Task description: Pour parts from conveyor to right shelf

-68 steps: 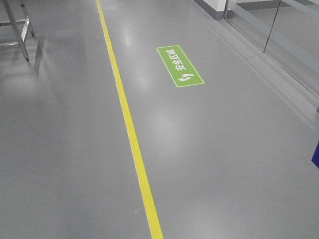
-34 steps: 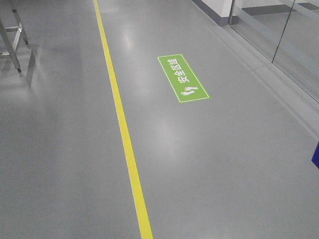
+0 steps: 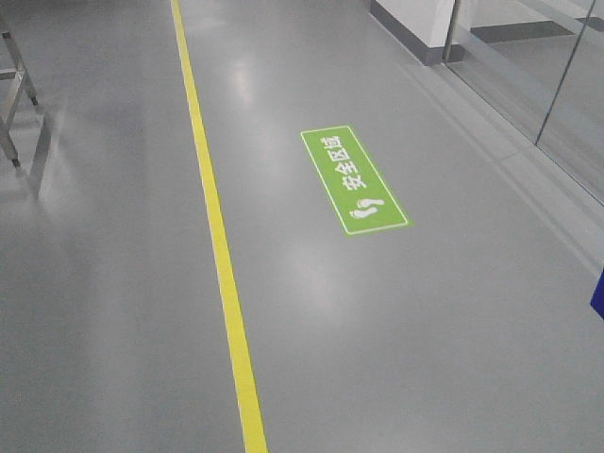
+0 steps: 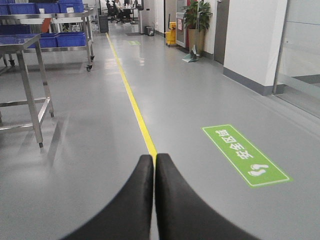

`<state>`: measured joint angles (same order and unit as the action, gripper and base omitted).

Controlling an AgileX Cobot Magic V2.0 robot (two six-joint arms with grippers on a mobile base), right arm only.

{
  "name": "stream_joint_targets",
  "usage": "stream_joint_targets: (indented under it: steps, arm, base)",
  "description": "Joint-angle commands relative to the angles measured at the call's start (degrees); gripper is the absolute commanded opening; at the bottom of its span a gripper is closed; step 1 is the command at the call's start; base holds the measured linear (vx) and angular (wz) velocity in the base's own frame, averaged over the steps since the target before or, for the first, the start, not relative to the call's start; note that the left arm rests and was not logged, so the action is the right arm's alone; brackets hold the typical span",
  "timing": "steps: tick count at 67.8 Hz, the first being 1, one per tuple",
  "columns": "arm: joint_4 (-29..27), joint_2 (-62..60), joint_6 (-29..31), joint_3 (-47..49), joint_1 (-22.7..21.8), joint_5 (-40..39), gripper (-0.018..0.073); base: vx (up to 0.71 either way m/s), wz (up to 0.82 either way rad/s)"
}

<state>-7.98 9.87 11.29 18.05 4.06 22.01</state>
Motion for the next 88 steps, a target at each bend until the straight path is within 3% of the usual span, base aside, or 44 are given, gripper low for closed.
stream_joint_targets:
  steps: [1,88]
  arm:
    - [-0.11,0.66,0.36,1.56,-0.11,-4.41,-0.0006]
    - [-0.12,0.66,0.36,1.56,-0.11,-4.40,-0.0006]
  base:
    - [0.62,0.06]
    - [0.69,0.07]
